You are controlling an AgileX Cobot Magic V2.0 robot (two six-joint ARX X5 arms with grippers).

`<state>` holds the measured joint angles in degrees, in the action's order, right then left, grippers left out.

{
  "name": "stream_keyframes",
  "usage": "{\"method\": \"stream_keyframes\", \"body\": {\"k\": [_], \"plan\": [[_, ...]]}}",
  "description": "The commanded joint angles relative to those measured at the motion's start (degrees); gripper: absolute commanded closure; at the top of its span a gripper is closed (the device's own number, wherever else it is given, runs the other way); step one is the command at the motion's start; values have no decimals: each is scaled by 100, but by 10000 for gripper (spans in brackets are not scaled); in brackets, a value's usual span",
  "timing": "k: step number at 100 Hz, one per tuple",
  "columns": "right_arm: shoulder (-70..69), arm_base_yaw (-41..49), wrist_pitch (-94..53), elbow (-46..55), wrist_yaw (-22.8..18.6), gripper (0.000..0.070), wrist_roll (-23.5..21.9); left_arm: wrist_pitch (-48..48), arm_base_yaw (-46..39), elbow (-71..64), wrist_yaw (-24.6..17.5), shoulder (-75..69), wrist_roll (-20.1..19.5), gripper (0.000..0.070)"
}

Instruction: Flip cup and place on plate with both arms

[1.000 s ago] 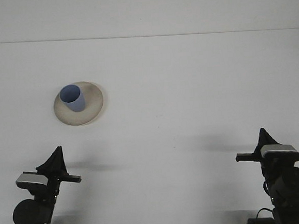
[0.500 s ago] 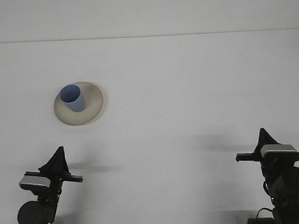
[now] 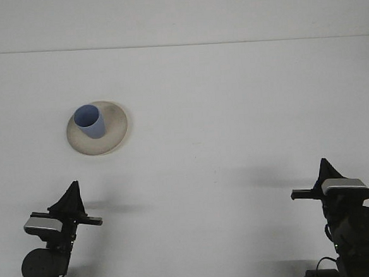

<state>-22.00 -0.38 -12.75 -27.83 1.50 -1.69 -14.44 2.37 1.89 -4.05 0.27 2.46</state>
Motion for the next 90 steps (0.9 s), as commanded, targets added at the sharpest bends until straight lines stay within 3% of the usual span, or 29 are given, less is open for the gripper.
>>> {"method": "stream_keyframes", "body": {"k": [1,36,90], "plan": [[-17,4,72,-35,4,700,24,-61,-7,-107,2,-9,11,688],[66,4,356,144,4,700,26,-61,-7,-107,2,-9,13,688],[2192,-2,1539,2013,28,700,28,-61,-7,-107,2,-9,13,688]]}}
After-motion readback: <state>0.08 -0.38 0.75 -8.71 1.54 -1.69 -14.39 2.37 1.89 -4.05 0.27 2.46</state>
